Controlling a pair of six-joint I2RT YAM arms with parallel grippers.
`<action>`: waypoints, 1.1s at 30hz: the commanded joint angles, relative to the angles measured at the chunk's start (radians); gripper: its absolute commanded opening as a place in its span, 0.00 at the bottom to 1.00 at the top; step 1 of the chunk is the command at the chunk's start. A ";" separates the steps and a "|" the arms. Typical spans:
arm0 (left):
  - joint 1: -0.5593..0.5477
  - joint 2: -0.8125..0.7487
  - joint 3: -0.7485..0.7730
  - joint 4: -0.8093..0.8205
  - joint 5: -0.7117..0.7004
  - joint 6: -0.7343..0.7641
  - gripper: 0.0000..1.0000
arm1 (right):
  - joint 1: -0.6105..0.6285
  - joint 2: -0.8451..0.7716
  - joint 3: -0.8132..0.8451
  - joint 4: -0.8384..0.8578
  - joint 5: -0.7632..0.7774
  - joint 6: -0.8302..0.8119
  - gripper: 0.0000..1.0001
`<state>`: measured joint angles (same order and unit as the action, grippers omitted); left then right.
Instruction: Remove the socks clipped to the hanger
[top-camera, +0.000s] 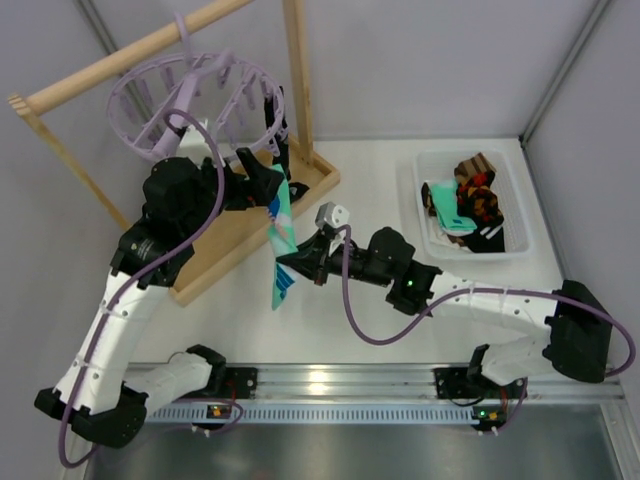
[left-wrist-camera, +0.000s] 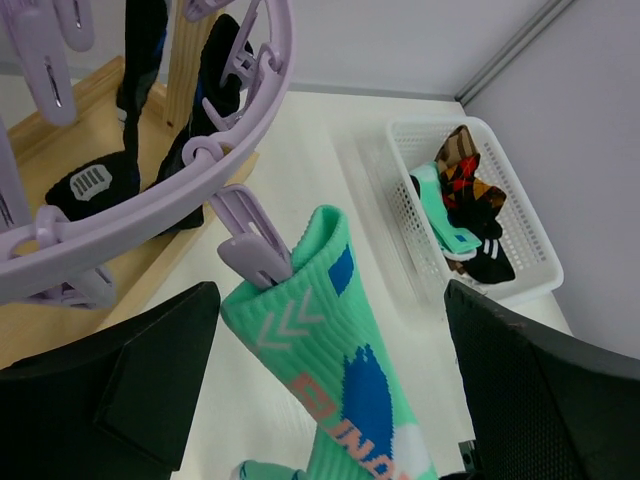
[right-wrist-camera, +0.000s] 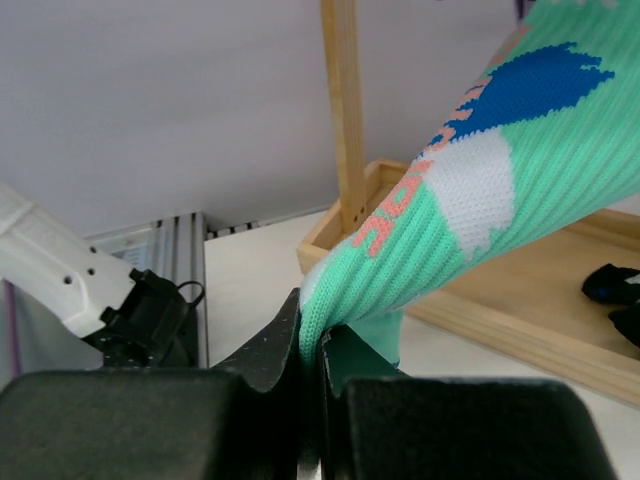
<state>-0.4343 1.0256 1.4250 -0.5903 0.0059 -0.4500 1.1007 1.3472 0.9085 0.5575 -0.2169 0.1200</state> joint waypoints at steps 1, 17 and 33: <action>0.005 -0.019 -0.034 0.127 0.016 -0.024 0.98 | -0.012 -0.062 0.006 0.027 -0.107 0.061 0.00; 0.005 -0.108 -0.215 0.428 -0.049 -0.001 0.98 | -0.048 -0.086 0.044 -0.056 -0.306 0.099 0.00; 0.006 -0.076 -0.310 0.659 0.011 0.039 0.86 | -0.076 -0.066 0.122 -0.114 -0.536 0.148 0.00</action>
<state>-0.4335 0.9352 1.1179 -0.0658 0.0010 -0.4423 1.0317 1.2839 0.9756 0.4404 -0.6392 0.2436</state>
